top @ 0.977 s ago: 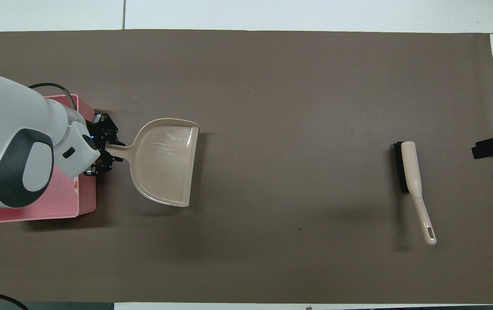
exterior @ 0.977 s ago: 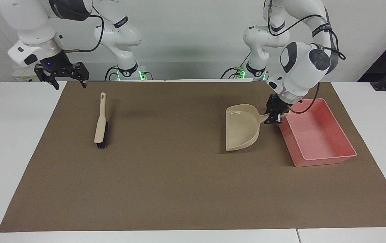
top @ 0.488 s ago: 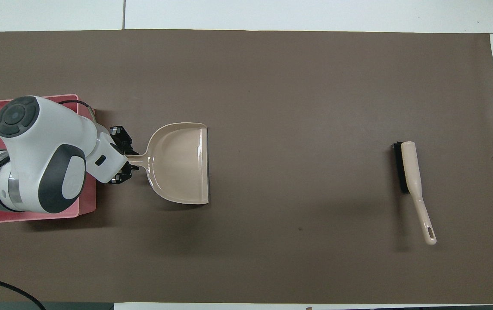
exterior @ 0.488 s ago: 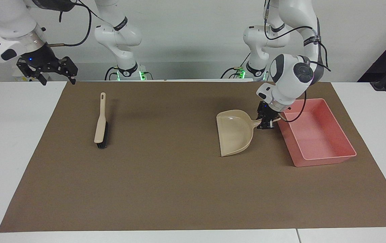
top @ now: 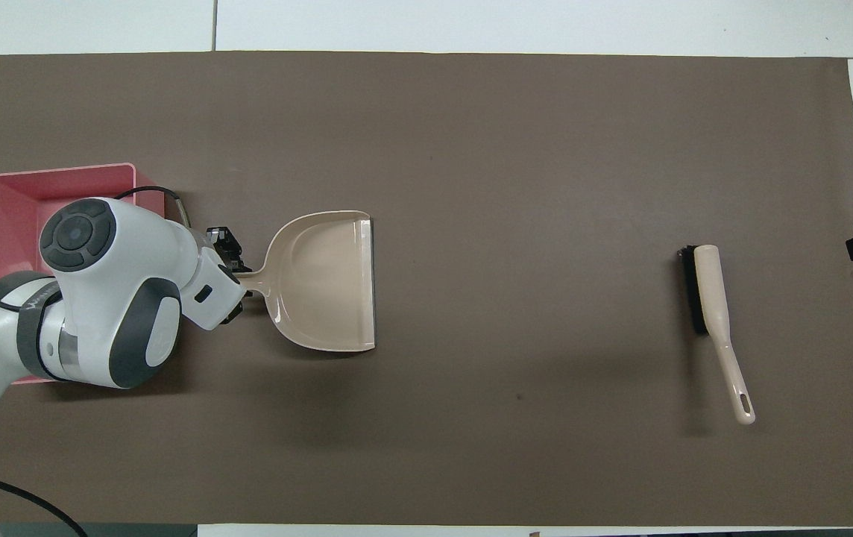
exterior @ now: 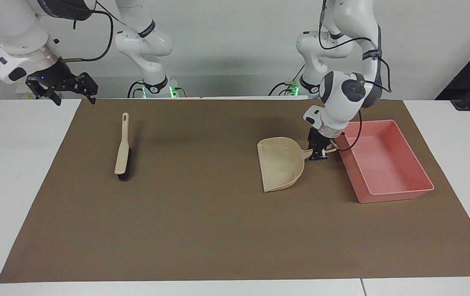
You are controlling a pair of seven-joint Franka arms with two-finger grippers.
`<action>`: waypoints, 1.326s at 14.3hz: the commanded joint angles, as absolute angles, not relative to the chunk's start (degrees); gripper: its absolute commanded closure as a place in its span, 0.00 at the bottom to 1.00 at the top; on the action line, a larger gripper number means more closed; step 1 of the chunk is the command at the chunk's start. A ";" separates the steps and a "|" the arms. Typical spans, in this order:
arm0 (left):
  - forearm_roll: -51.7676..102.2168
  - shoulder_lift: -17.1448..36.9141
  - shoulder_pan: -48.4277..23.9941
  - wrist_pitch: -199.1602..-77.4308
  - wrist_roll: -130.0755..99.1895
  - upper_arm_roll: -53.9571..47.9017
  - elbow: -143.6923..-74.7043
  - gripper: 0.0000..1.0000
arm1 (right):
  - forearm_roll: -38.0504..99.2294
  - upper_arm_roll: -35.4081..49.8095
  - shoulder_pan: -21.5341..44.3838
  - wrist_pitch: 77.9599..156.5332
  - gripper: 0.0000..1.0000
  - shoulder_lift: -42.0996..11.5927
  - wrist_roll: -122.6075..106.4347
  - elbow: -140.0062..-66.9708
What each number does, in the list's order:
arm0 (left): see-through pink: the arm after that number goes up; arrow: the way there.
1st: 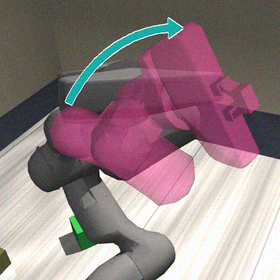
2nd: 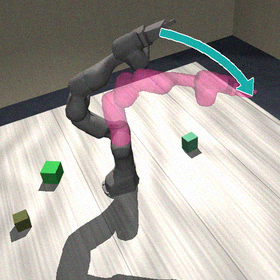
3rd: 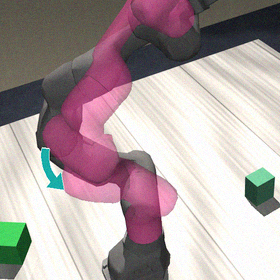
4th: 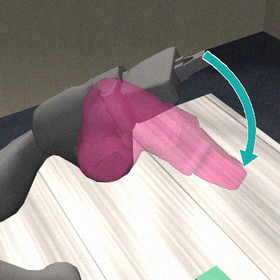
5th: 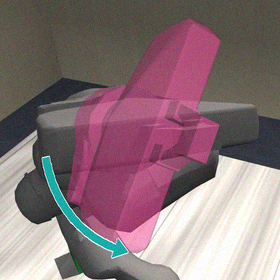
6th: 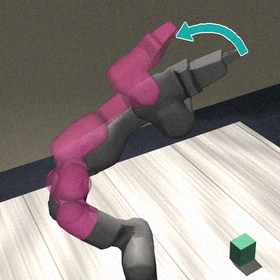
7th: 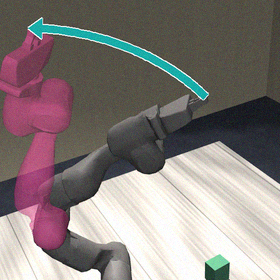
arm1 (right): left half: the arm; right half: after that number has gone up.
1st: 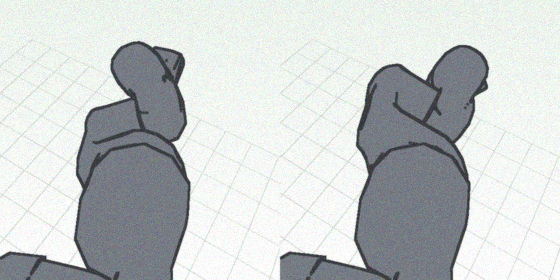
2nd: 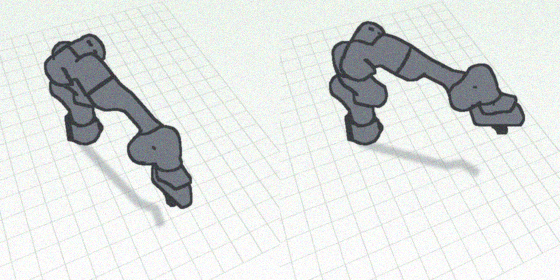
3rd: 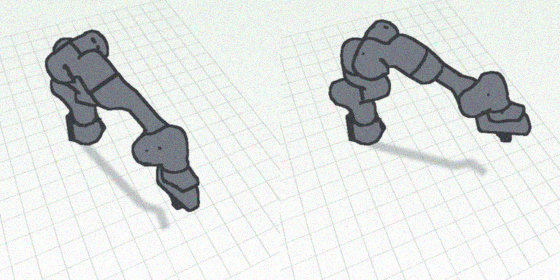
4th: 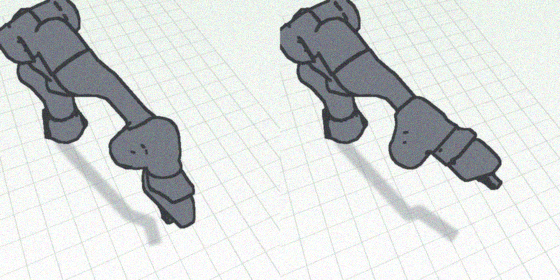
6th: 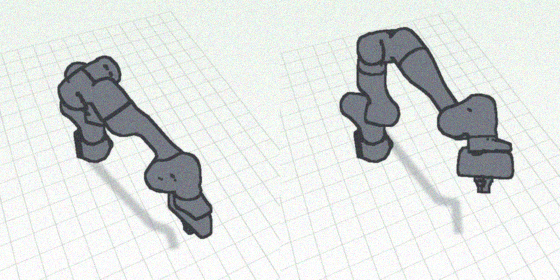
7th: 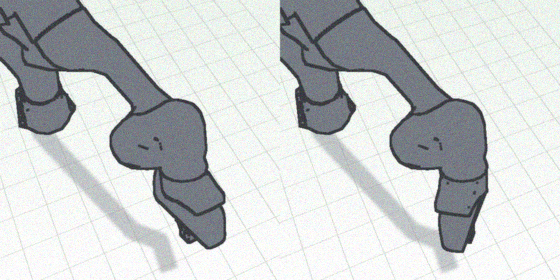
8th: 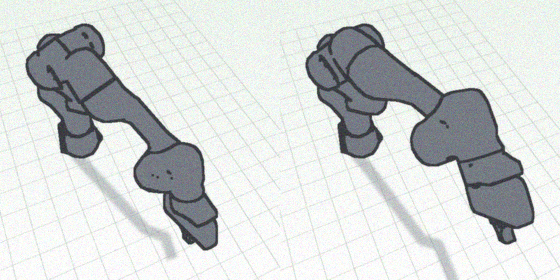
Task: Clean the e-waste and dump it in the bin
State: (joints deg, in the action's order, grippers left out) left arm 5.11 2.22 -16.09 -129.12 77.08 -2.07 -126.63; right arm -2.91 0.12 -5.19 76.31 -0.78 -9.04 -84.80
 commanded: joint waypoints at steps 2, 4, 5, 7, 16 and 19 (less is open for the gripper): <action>3.78 0.79 -17.49 -130.70 75.15 -1.14 -126.22 0.37 | -3.34 0.26 -4.57 81.63 0.00 2.46 -8.44 -89.56; 3.78 -2.26 -16.53 -130.08 71.31 -0.97 -126.47 0.30 | -3.34 0.26 -4.75 81.65 0.00 2.37 -8.44 -89.73; 3.78 -4.37 -15.39 -127.82 65.71 -1.05 -126.65 0.12 | -3.34 0.26 -4.57 81.74 0.00 2.37 -8.44 -89.56; 3.78 -7.11 -14.16 -120.10 53.93 -0.97 -126.83 0.02 | -3.25 0.26 -4.40 81.91 0.00 2.37 -8.53 -89.47; 3.78 -10.11 -4.58 -108.48 11.88 -0.79 -120.17 0.02 | -3.16 0.35 -4.22 82.80 0.00 2.29 -8.26 -89.38; 3.78 -6.96 -1.41 -100.66 11.78 -0.79 -109.47 0.02 | -3.08 0.53 -2.64 82.53 0.00 2.29 -8.26 -89.38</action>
State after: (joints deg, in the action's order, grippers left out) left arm 4.39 -9.82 -3.03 -106.50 13.54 -0.48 -117.23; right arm -2.90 0.22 -3.26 81.86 1.22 -9.04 -87.95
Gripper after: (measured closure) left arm 0.018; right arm 0.000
